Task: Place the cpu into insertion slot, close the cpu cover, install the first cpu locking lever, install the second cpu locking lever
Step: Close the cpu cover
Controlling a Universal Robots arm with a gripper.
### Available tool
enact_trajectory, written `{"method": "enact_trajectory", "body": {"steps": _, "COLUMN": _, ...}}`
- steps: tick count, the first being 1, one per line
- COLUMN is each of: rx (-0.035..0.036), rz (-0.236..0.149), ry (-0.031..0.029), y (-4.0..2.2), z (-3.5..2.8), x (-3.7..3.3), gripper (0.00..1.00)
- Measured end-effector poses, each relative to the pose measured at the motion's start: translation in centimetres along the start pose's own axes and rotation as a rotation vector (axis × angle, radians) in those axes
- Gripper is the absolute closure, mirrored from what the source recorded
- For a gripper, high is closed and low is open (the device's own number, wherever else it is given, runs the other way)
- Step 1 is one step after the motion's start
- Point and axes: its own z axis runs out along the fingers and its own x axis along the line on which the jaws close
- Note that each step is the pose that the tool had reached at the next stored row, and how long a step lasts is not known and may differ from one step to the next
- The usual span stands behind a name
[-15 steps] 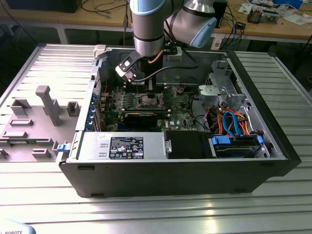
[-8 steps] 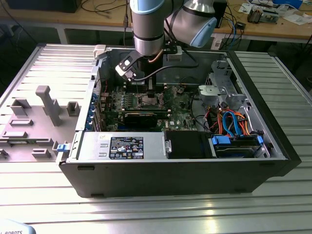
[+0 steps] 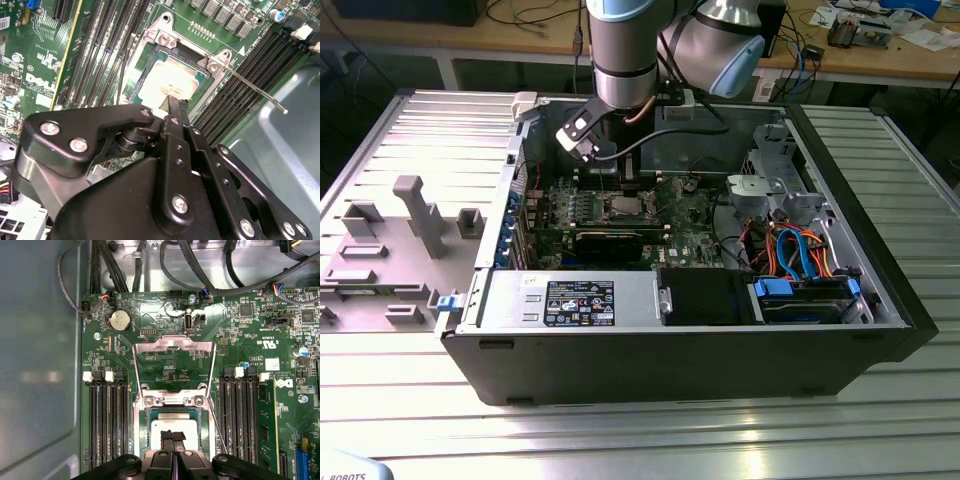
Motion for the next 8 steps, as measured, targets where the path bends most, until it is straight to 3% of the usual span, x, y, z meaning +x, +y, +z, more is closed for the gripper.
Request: {"method": "enact_trajectory", "body": {"steps": 8, "rx": 0.0002, "rz": 0.000, "ry": -0.0003, "y": 0.01, "z": -0.22, "x": 0.00, "gripper": 0.89}}
